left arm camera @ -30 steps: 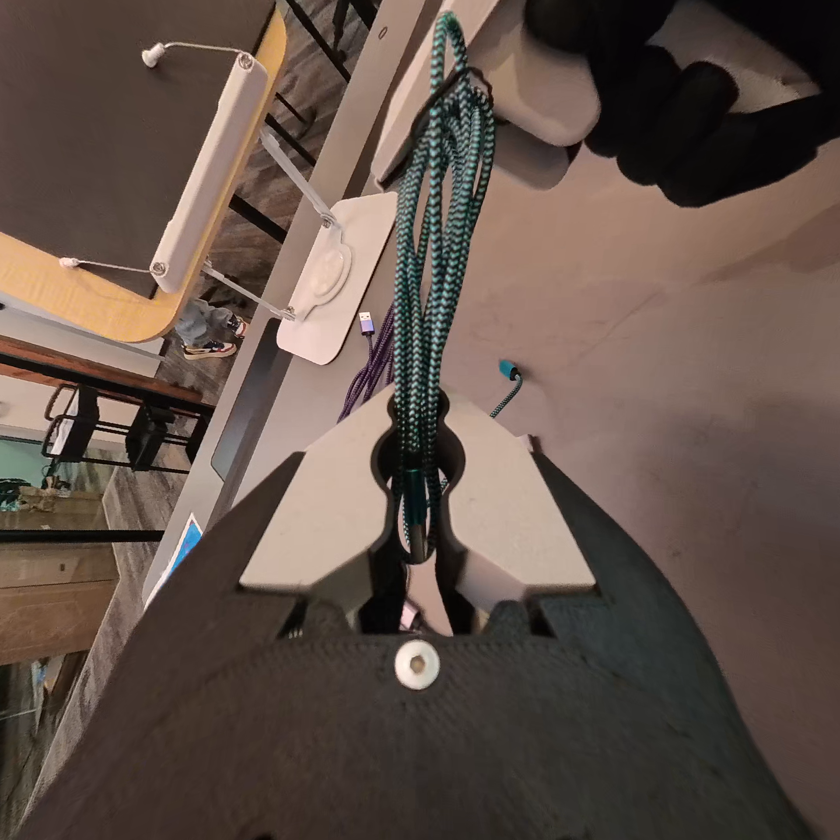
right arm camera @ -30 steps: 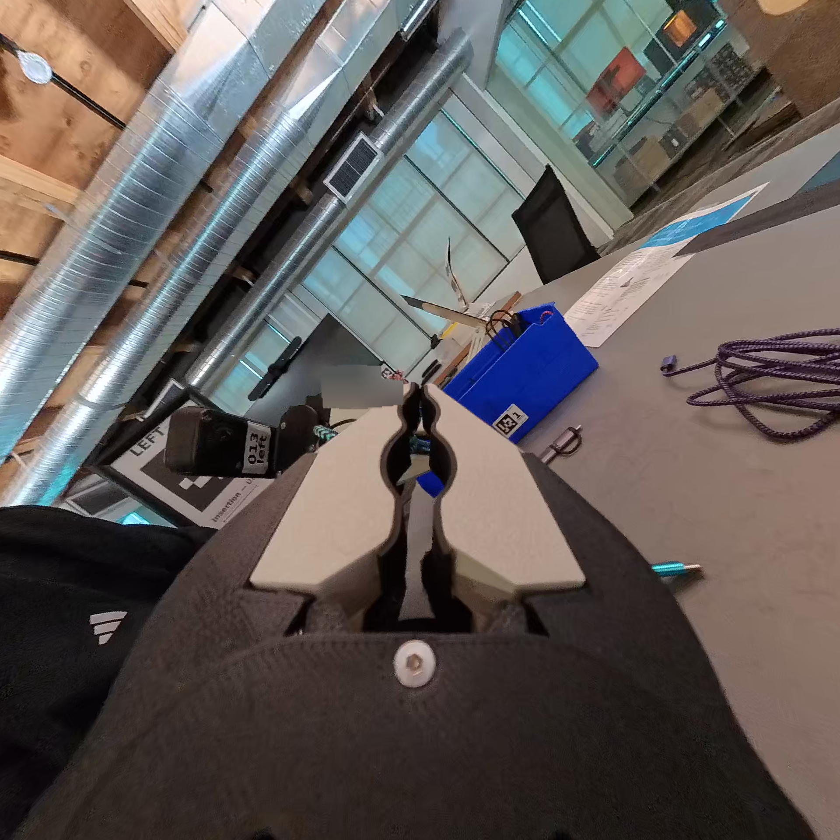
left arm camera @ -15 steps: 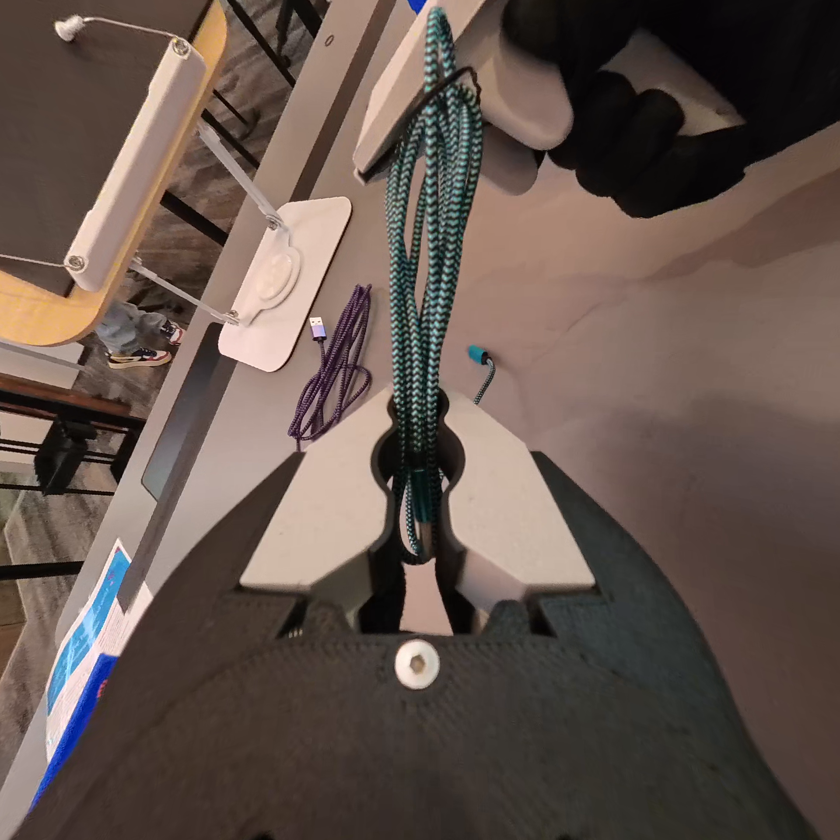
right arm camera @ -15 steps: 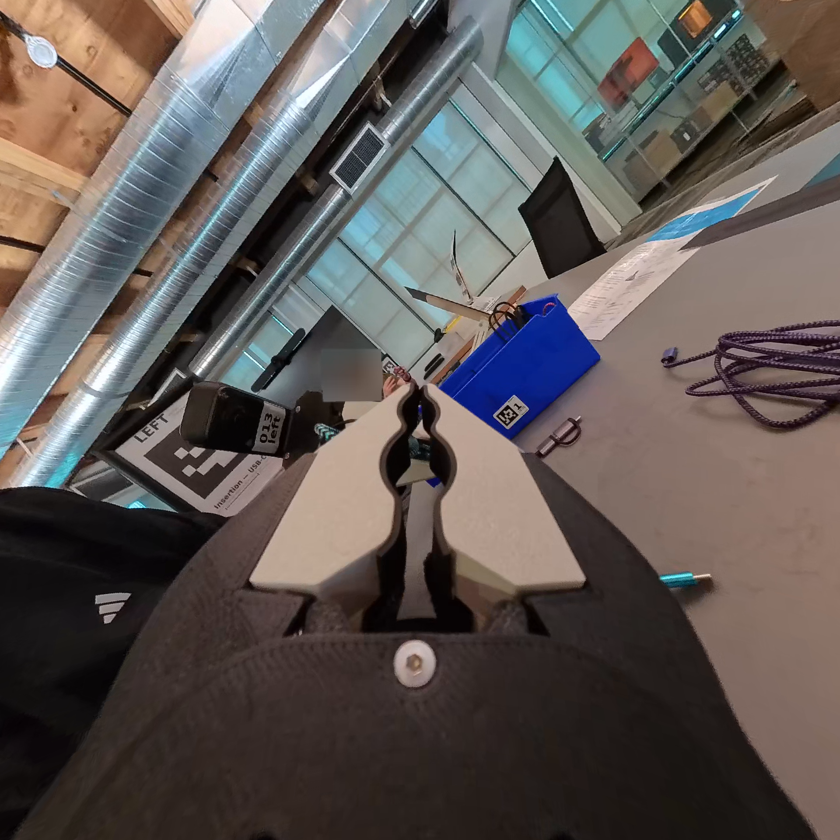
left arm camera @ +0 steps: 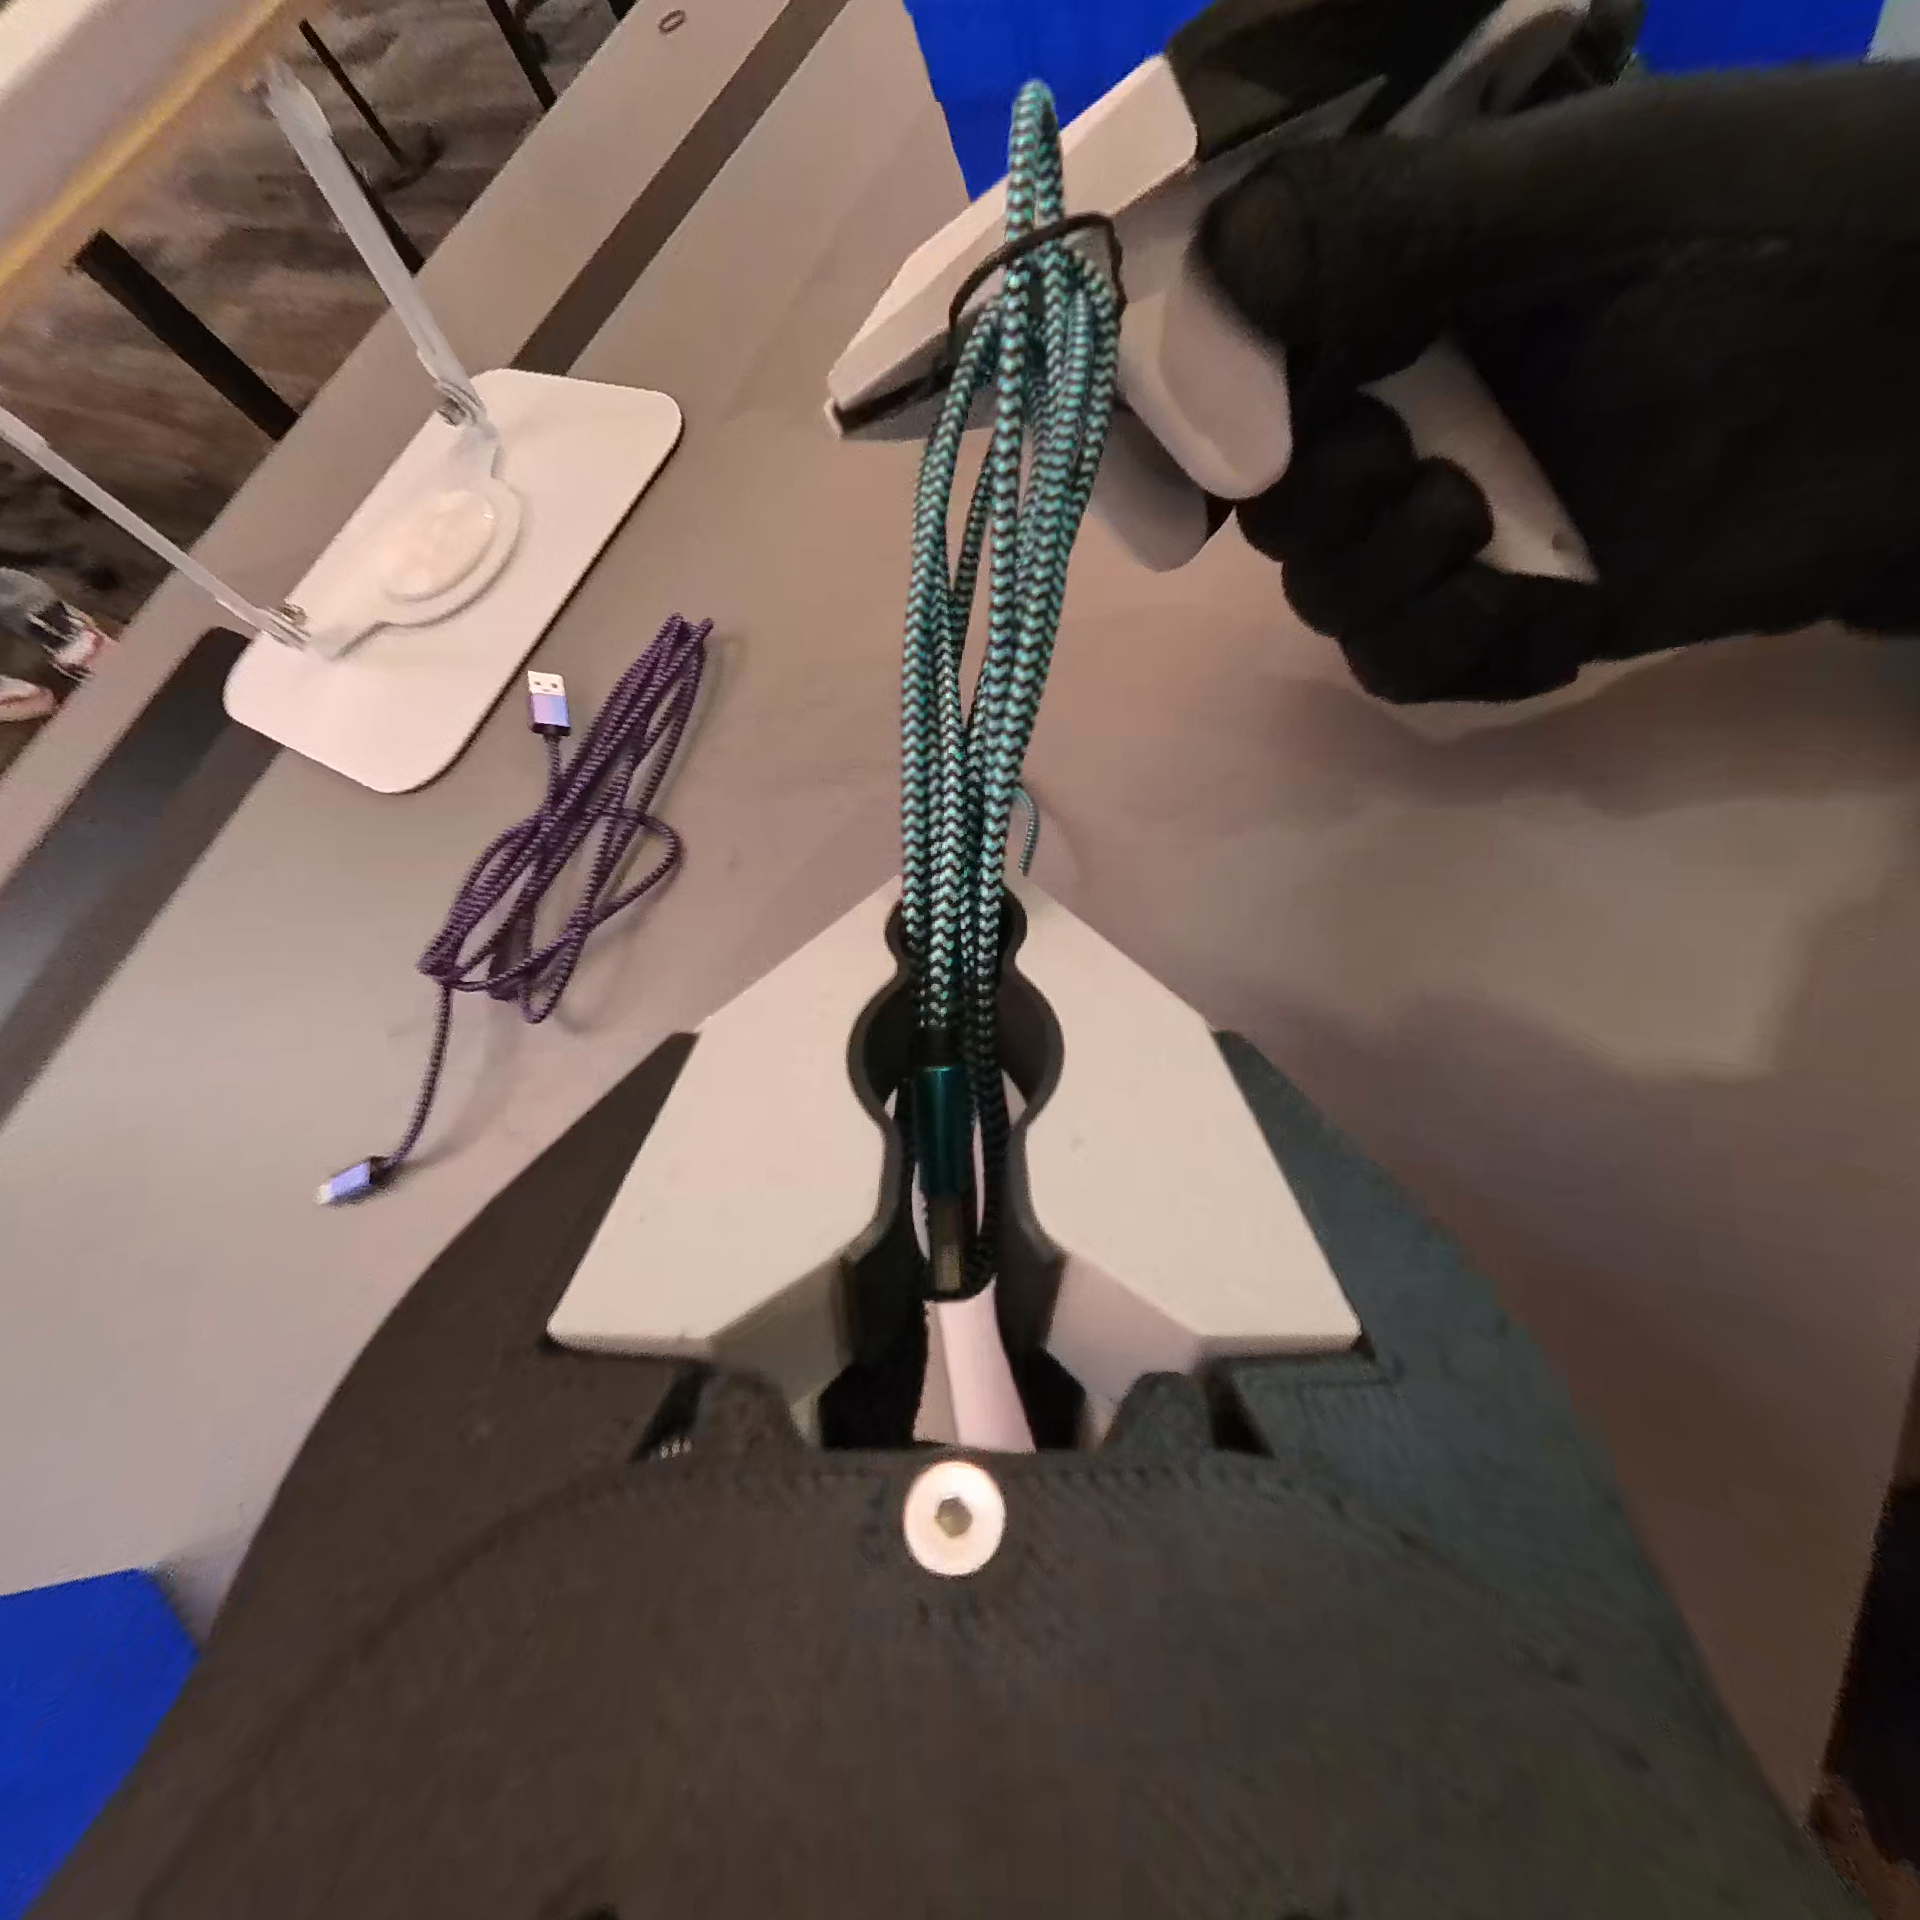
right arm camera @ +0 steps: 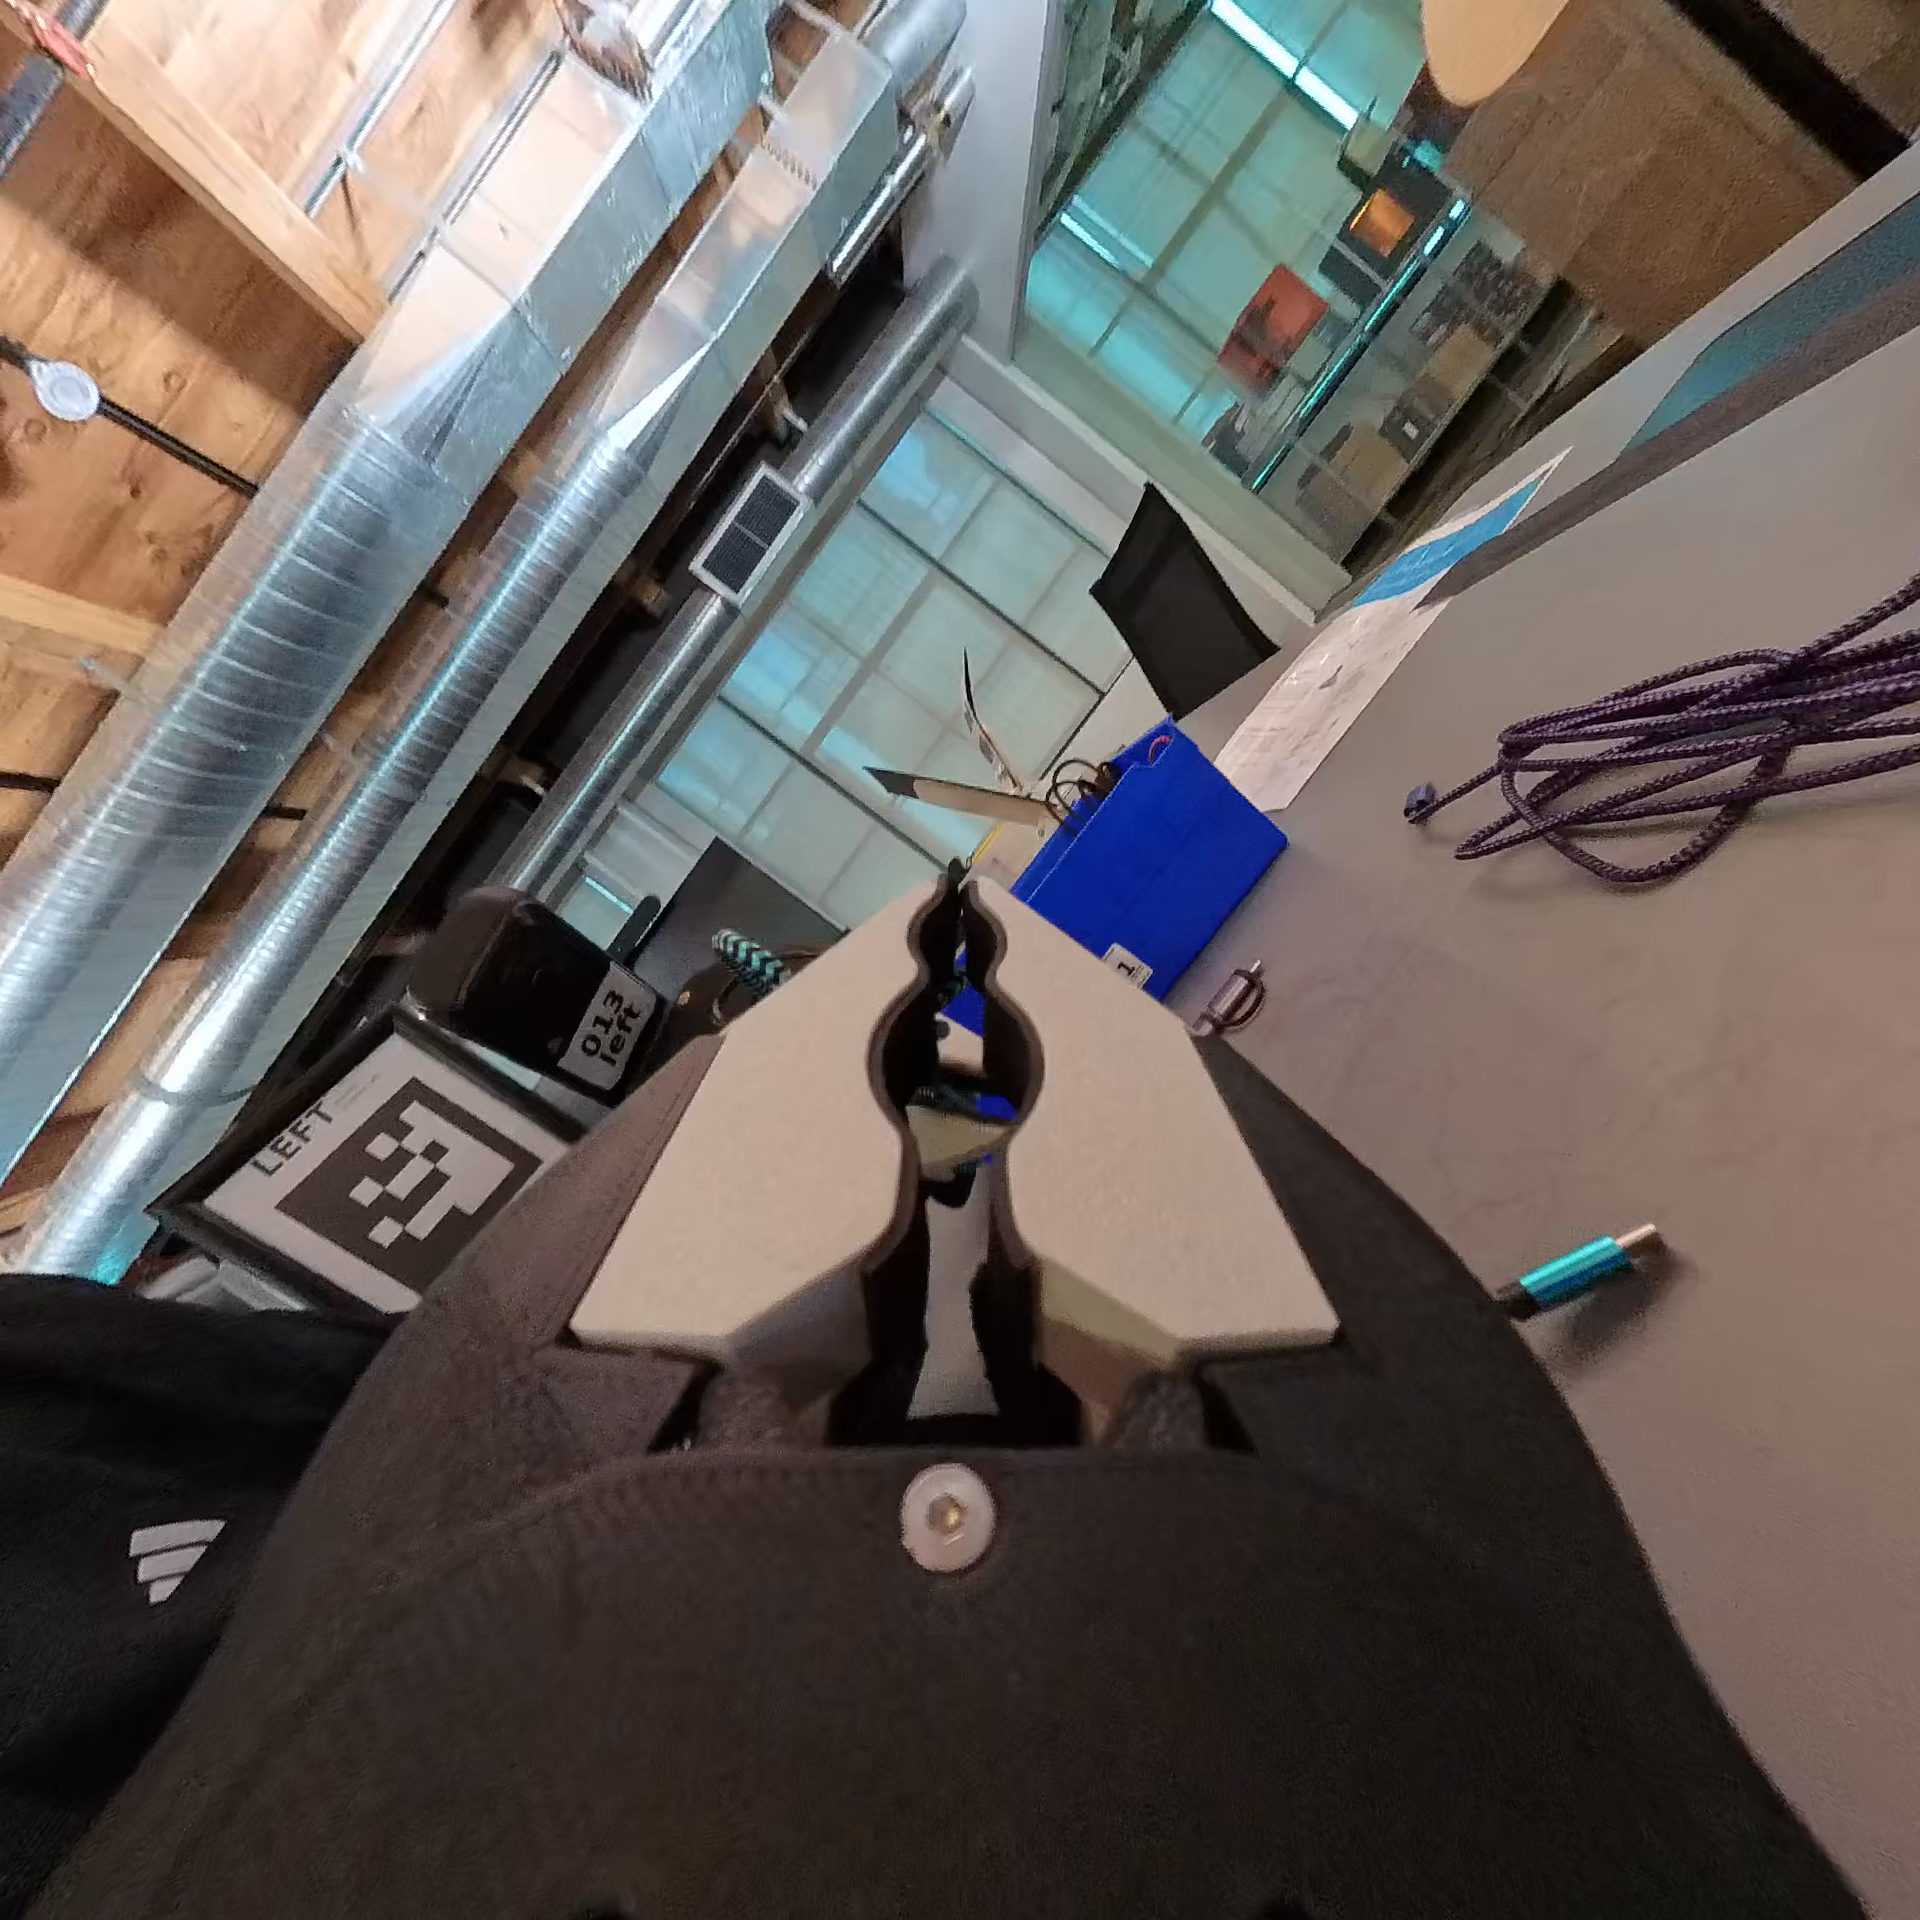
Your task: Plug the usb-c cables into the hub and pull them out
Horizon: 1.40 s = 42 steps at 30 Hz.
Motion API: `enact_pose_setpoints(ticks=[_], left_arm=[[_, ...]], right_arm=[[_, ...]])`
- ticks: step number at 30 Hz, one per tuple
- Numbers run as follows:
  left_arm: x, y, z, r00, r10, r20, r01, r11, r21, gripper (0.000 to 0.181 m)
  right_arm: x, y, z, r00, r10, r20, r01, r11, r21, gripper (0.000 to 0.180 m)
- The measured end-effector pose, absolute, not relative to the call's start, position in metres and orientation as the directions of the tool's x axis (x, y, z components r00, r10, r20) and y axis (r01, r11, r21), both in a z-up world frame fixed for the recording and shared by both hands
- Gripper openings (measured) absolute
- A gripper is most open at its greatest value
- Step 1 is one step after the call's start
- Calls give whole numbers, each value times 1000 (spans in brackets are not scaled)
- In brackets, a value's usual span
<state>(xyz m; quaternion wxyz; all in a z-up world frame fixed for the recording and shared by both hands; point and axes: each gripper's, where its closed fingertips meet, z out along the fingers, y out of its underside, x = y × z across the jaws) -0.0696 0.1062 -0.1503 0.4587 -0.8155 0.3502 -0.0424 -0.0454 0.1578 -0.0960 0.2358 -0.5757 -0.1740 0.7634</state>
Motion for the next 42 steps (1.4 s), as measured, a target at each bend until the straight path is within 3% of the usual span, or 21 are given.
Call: enact_pose_setpoints(ticks=[8,23,34,42], left_arm=[[-55,106,-154,796,-601,-73,-380,-402,-833,6],[-39,106,-153,780,-624,52,-273,-413,-869,5],[-34,103,-160,763,-632,133,-252,-481,-839,4],[-34,103,-160,752,-633,181,-229,-509,-830,4]], right_arm=[[-43,169,-93,-247,533,-809,-260,-841,-474,0],[-36,174,-91,-316,476,-821,-239,-877,-416,0],[-40,180,-103,-284,426,-859,-231,-900,-369,39],[-40,184,-110,-286,387,-877,-247,-914,-323,53]])
